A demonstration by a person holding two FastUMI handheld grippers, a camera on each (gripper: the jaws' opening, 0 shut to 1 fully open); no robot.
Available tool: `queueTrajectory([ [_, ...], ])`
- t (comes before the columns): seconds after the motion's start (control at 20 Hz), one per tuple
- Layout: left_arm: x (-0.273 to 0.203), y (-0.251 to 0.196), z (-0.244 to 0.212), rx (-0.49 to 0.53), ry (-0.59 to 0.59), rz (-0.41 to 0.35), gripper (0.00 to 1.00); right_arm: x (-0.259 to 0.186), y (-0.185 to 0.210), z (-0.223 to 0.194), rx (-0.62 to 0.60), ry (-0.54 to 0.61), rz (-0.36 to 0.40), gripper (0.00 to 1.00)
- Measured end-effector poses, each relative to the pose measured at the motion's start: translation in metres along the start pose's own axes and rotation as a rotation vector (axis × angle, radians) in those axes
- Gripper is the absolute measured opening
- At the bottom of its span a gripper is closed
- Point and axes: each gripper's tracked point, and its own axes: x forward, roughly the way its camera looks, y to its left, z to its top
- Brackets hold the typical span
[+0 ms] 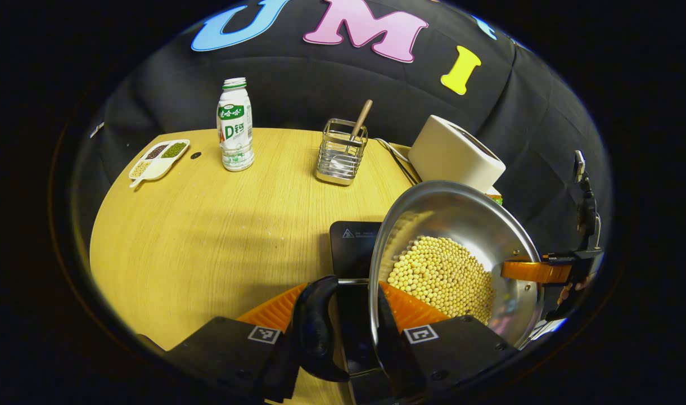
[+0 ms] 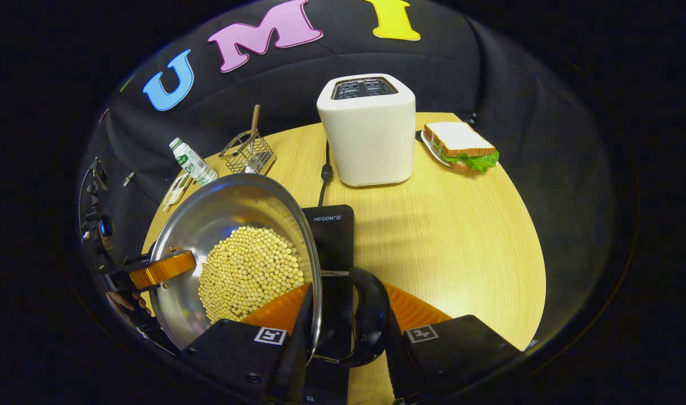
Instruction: First push the handle of the pot to place it horizontally, then grasp the pot with both hands and set it on the induction cooktop.
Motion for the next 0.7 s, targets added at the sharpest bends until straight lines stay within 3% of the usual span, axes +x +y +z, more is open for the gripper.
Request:
queueTrajectory([
  [0.05,0.000,0.000,0.000,0.000,0.000,0.000,0.66,0.000,0.000,0.001,0.003,0.001,0.002,0.58],
  [0.25,-0.001,0.000,-0.003,-0.017,0.014,0.007,0.67,0.001,0.002,0.001,0.016,-0.009,0.028,0.62],
  [0.5,-0.001,0.000,-0.006,-0.075,0.046,0.013,0.67,-0.001,0.007,-0.009,0.181,0.017,0.073,0.63],
  [0.7,-0.005,0.000,-0.008,-0.101,0.047,0.040,0.71,-0.006,-0.001,-0.015,0.164,-0.001,0.029,0.60],
])
